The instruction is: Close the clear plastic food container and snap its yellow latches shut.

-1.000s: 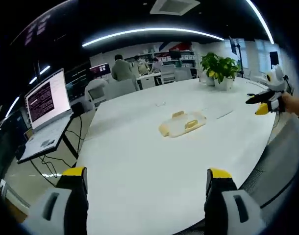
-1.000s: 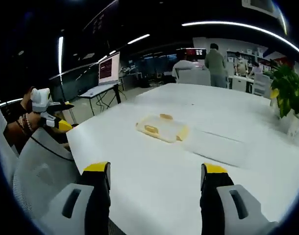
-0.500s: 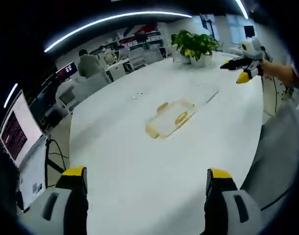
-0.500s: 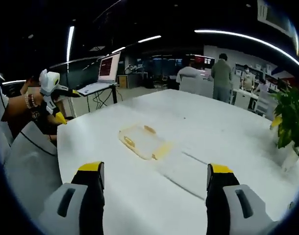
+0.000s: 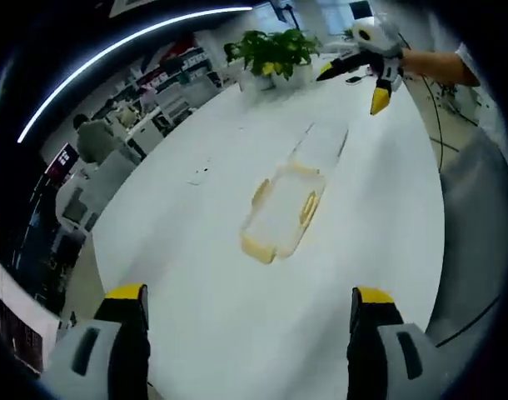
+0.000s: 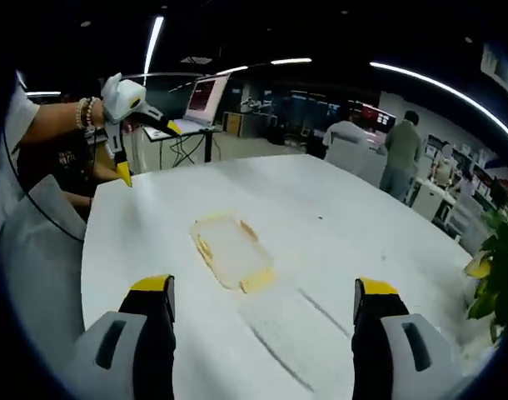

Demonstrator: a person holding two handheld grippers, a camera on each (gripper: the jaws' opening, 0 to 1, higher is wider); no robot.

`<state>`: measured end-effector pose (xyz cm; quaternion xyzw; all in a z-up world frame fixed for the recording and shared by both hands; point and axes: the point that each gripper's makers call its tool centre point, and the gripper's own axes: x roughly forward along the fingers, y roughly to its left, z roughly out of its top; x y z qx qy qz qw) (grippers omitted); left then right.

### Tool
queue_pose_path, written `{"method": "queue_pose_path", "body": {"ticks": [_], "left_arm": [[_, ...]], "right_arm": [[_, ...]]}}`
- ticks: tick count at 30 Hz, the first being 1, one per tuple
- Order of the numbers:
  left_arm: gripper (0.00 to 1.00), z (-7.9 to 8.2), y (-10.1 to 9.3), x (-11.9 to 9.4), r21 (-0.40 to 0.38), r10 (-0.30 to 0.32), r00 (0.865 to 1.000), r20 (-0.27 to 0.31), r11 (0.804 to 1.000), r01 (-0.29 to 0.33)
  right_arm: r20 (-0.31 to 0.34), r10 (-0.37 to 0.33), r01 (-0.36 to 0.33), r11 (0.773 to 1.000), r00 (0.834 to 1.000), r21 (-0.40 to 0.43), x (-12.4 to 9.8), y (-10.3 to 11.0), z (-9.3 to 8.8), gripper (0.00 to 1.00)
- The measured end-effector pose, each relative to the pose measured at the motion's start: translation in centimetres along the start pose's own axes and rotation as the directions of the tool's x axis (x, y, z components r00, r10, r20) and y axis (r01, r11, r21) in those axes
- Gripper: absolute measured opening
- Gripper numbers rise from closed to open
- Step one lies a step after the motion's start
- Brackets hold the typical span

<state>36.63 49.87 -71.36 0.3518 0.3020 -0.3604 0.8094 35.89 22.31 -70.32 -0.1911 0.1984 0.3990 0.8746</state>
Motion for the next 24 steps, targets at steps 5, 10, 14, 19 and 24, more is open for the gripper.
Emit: {"method": "queue_pose_path", "body": {"ticks": [5,10,14,19,24], "left_arm": [[0.99,1.2,0.6,2.6,0.09,-0.068,0.997,-0.024,0.993,0.07],[0.99,1.8,0.9,4.9,0.117,-0.133,0.989,-0.062,0.983,0.14],[0.97,1.9,1.2,7.2,0.197,-0.18,0.979,-0.1,0.96,0.197],[0.91,1.3,0.8,10.1,0.221,-0.247,0.956,-0.157,0.935,0.278],[0.87,-0.3,0.2,12.3,0.224,-0.289,0.93,-0.228,0.914,0.339]], "right_arm": [[-0.037,0.041,-0.044,0.996,0.998,-0.078,1.7,-0.7,0.5,0.87],[-0.076,0.108,-0.117,0.985,0.991,-0.127,3.8,-0.9,0.6,0.83],[-0.14,0.174,-0.199,0.961,0.975,-0.191,6.0,-0.6,0.3,0.81],[-0.251,0.272,-0.335,0.905,0.929,-0.261,9.1,0.5,-1.0,0.79],[-0.369,0.345,-0.458,0.841,0.863,-0.286,11.3,1.9,-3.0,0.77]]}}
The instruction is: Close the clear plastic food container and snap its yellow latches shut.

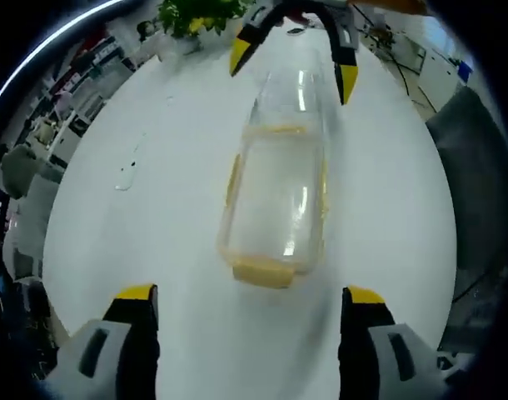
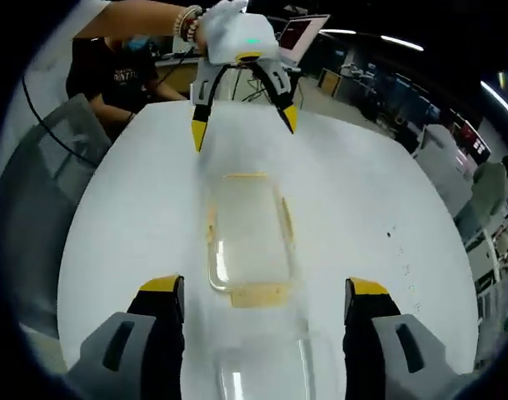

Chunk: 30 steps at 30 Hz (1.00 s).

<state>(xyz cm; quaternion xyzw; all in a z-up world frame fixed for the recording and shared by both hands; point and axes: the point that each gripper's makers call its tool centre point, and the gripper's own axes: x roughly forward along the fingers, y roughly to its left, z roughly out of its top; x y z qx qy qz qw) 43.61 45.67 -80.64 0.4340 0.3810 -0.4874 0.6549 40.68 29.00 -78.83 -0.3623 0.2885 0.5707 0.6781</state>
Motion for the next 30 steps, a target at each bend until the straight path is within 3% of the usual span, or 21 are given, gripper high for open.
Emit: {"method": "queue_pose_path", "body": {"ticks": [3,5,12,14,18,23,25,27,30], "left_arm": [[0.87,-0.3,0.0,1.2,-0.03,-0.027,1.0,-0.005,0.999,0.027],[0.89,-0.5,-0.3,1.9,-0.02,-0.058,0.998,-0.006,0.998,0.058],[0.8,-0.9,-0.3,3.2,-0.014,-0.111,0.994,-0.019,0.994,0.111],[0.74,-0.9,-0.6,3.4,-0.018,-0.13,0.991,-0.019,0.991,0.13],[0.74,-0.8,-0.7,3.7,0.012,-0.134,0.991,-0.013,0.991,0.135],[0.63,-0.5,-1.2,4.0,0.023,-0.148,0.989,-0.009,0.989,0.149],[0.57,-0.8,-1.4,4.2,0.007,-0.172,0.985,-0.01,0.985,0.172],[0.58,-0.6,-1.7,4.3,-0.001,-0.186,0.983,-0.002,0.983,0.186],[0.59,-0.6,-1.8,4.3,0.014,-0.185,0.983,-0.002,0.983,0.185]], "right_arm": [[-0.057,0.081,-0.081,0.997,0.995,-0.009,1.8,0.4,-0.9,0.73],[-0.073,0.093,-0.095,0.995,0.993,-0.017,2.7,0.3,-1.2,0.71],[-0.151,0.119,-0.122,0.993,0.981,-0.006,4.1,-0.3,-3.0,0.64],[-0.16,0.134,-0.136,0.991,0.978,-0.001,4.5,-0.6,-3.3,0.62],[-0.178,0.138,-0.139,0.99,0.974,0.006,4.6,-0.4,-3.4,0.61],[-0.165,0.164,-0.16,0.986,0.973,0.036,4.8,0.3,-3.2,0.59],[-0.169,0.178,-0.171,0.984,0.969,0.056,4.7,0.5,-3.2,0.49],[-0.175,0.178,-0.173,0.984,0.968,0.046,4.6,0.5,-3.2,0.38],[-0.173,0.182,-0.174,0.983,0.968,0.058,4.8,0.3,-2.9,0.38]]}}
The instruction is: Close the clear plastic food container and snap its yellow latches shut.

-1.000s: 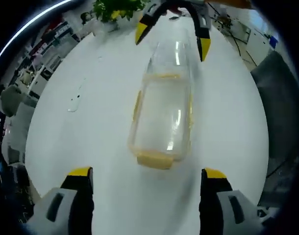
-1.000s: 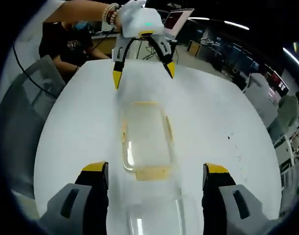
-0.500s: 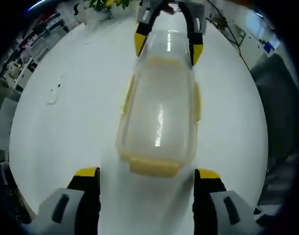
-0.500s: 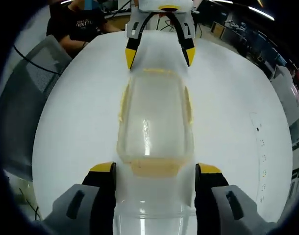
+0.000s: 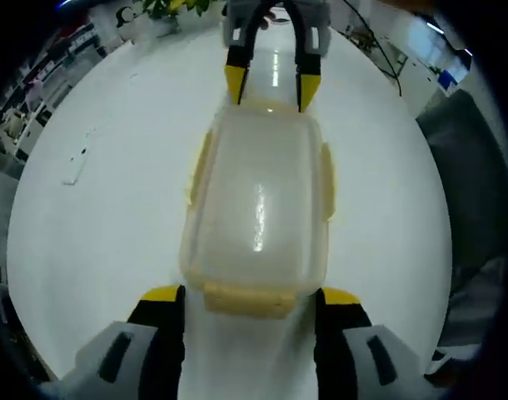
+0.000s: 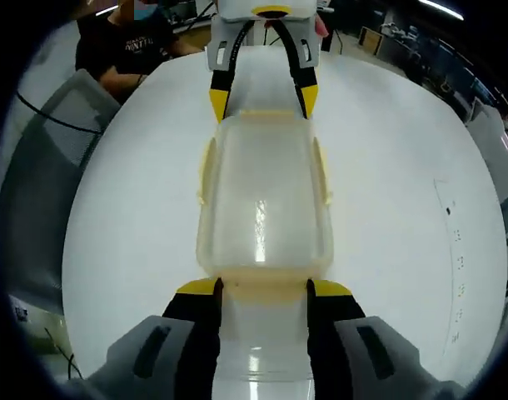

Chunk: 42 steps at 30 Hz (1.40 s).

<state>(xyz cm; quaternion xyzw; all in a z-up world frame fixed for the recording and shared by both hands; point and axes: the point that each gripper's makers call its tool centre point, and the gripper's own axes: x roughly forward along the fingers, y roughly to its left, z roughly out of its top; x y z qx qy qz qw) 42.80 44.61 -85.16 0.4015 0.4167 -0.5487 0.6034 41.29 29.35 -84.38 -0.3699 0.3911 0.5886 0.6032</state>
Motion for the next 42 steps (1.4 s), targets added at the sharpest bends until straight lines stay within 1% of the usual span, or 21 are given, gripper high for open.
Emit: {"method": "queue_pose_path", "body": {"ticks": [3,5,6,7,9,11,13,15,16,17,18,21,26,28,29,30,32,37,39,40,42], "left_arm": [[0.59,-0.1,-0.1,0.0,0.002,-0.002,1.0,0.005,1.0,0.002],[0.57,0.0,-0.3,0.0,0.01,-0.006,1.0,0.011,1.0,0.006],[0.56,0.1,-0.5,-0.1,0.026,-0.013,1.0,0.014,1.0,0.013],[0.55,0.1,-0.6,-0.1,0.03,-0.015,1.0,0.014,0.999,0.015],[0.54,0.2,-0.6,-0.1,0.027,-0.016,1.0,0.013,1.0,0.016],[0.53,0.2,-0.8,-0.1,0.025,-0.022,1.0,0.016,0.999,0.022],[0.49,0.1,-0.9,-0.3,0.033,-0.028,1.0,0.012,0.999,0.027],[0.41,-0.1,-1.1,-0.4,0.05,-0.034,0.999,0.003,0.998,0.034],[0.37,-0.1,-1.2,-0.4,0.058,-0.04,0.999,0.005,0.998,0.039],[0.34,-0.1,-1.2,-0.4,0.044,-0.04,0.999,0.003,0.998,0.04],[0.34,0.0,-1.4,-0.5,0.028,-0.048,0.999,0.006,0.998,0.048],[0.34,0.1,-1.5,-0.4,0.045,-0.035,0.999,0.003,0.998,0.035],[0.34,0.2,-1.5,-0.4,0.035,-0.028,1.0,0.002,0.999,0.028],[0.34,0.3,-1.5,-0.3,0.032,-0.028,1.0,-0.012,0.999,0.029],[0.34,0.2,-1.5,-0.3,0.048,-0.028,0.999,-0.026,0.998,0.029],[0.34,0.2,-1.5,-0.3,0.033,-0.026,0.999,-0.019,0.999,0.026],[0.34,0.1,-1.6,-0.4,0.045,-0.03,1.0,-0.008,0.999,0.031],[0.34,0.2,-1.6,-0.5,0.048,-0.034,0.999,-0.003,0.998,0.034],[0.34,0.1,-1.6,-0.5,0.045,-0.039,0.999,0.02,0.998,0.038],[0.34,0.1,-1.5,-0.6,0.042,-0.043,0.998,0.046,0.998,0.041],[0.34,0.0,-1.5,-0.6,0.038,-0.041,0.997,0.064,0.999,0.039]], "right_arm": [[-0.001,0.011,-0.011,1.0,1.0,0.009,0.1,0.3,0.0,0.38],[-0.013,0.005,-0.005,1.0,1.0,-0.006,0.5,0.4,-0.1,0.38],[-0.019,-0.003,0.003,1.0,1.0,0.008,0.5,0.3,0.0,0.38],[-0.026,0.007,-0.008,0.999,1.0,-0.04,0.4,0.2,0.0,0.38],[-0.018,0.002,-0.002,1.0,1.0,-0.001,0.3,0.2,0.1,0.38],[-0.016,0.005,-0.005,1.0,1.0,-0.008,0.3,0.2,0.0,0.38],[-0.013,0.008,-0.008,1.0,1.0,-0.008,0.2,0.1,-0.1,0.38],[-0.011,0.006,-0.006,1.0,1.0,-0.005,0.3,0.0,0.0,0.38],[-0.024,0.007,-0.008,1.0,1.0,-0.026,0.2,0.0,-0.1,0.38],[-0.029,0.007,-0.008,0.999,1.0,-0.037,0.2,0.1,-0.1,0.38],[-0.036,0.001,-0.002,1.0,0.999,-0.025,0.2,0.1,-0.1,0.37],[-0.056,-0.006,0.005,1.0,0.998,-0.018,0.2,0.2,-0.1,0.37],[-0.063,-0.001,-0.001,1.0,0.998,-0.023,0.1,0.2,-0.3,0.37],[-0.082,-0.004,0.002,1.0,0.997,-0.03,0.2,0.2,-0.3,0.37],[-0.091,-0.004,0.001,0.999,0.996,-0.033,0.2,0.3,-0.3,0.37],[-0.098,-0.004,-0.001,0.999,0.995,-0.044,0.2,0.3,-0.4,0.37],[-0.112,-0.001,-0.005,0.998,0.994,-0.058,0.2,-0.1,-0.4,0.38],[-0.147,-0.002,-0.007,0.998,0.989,-0.059,0.3,0.0,-0.5,0.38],[-0.156,0.0,-0.009,0.998,0.988,-0.057,0.3,0.1,-0.5,0.38],[-0.158,0.0,-0.009,0.998,0.987,-0.057,0.3,0.1,-0.6,0.38],[-0.166,0.001,-0.011,0.998,0.986,-0.058,0.3,0.1,-0.6,0.39]]}}
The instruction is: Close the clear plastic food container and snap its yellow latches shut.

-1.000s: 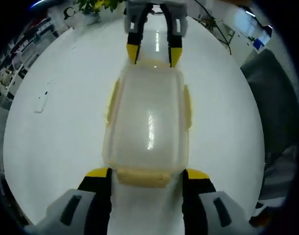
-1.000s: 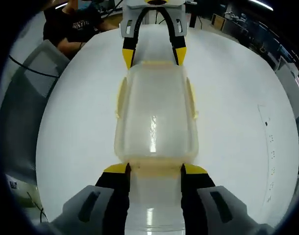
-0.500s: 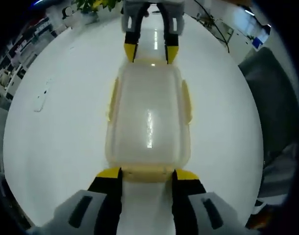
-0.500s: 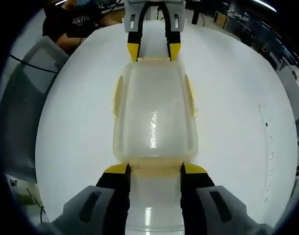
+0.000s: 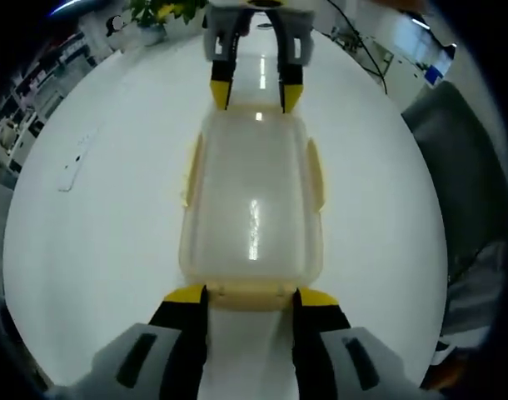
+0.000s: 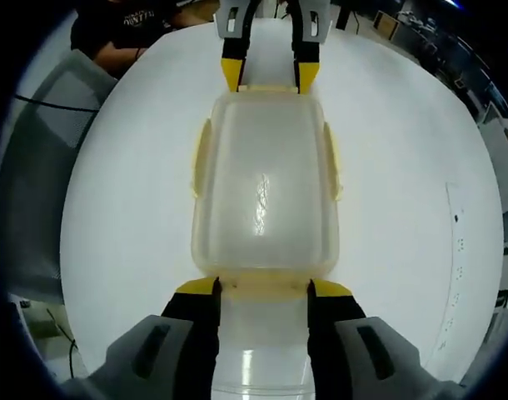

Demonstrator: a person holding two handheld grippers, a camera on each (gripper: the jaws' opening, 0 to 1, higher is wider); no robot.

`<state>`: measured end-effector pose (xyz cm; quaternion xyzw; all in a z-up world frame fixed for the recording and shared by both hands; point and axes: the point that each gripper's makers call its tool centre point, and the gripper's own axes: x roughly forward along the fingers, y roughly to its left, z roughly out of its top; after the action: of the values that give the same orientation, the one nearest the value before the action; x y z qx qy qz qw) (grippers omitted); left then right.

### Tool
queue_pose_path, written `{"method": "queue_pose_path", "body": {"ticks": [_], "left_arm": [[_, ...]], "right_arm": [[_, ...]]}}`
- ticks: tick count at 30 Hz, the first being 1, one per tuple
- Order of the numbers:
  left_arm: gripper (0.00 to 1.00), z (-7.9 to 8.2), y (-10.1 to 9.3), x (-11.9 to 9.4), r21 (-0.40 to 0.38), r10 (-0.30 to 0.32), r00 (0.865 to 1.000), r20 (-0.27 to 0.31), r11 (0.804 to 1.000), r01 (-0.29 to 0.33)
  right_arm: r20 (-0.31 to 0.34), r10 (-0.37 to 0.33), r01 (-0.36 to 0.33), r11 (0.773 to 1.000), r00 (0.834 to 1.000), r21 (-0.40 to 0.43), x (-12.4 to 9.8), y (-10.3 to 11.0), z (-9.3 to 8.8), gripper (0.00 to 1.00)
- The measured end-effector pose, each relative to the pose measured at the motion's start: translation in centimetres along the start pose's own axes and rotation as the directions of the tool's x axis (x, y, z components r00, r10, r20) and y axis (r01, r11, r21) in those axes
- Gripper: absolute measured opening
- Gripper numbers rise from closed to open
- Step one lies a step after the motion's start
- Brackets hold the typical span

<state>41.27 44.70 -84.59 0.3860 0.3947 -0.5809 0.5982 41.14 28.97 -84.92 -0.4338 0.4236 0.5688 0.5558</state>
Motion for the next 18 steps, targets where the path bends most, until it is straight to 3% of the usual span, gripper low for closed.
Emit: {"method": "queue_pose_path", "body": {"ticks": [4,8,14,18], "left_arm": [[0.35,0.15,-0.04,0.0,-0.003,0.002,1.0,0.007,1.0,-0.002],[0.34,0.24,-0.15,-0.01,0.005,0.001,1.0,-0.023,1.0,-0.001],[0.34,0.24,-0.44,-0.14,-0.002,0.014,1.0,-0.006,1.0,-0.014],[0.34,0.2,-0.52,-0.09,0.012,0.018,0.999,-0.031,1.0,-0.018]], "right_arm": [[-0.004,0.002,-0.002,1.0,1.0,0.002,0.05,0.07,-0.02,0.39],[-0.003,0.001,-0.001,1.0,1.0,0.007,0.02,0.1,-0.09,0.39],[0.024,0.0,0.0,1.0,1.0,0.009,-0.06,0.1,-0.07,0.38],[0.013,0.001,-0.001,1.0,1.0,0.014,-0.05,0.53,-0.02,0.38]]}}
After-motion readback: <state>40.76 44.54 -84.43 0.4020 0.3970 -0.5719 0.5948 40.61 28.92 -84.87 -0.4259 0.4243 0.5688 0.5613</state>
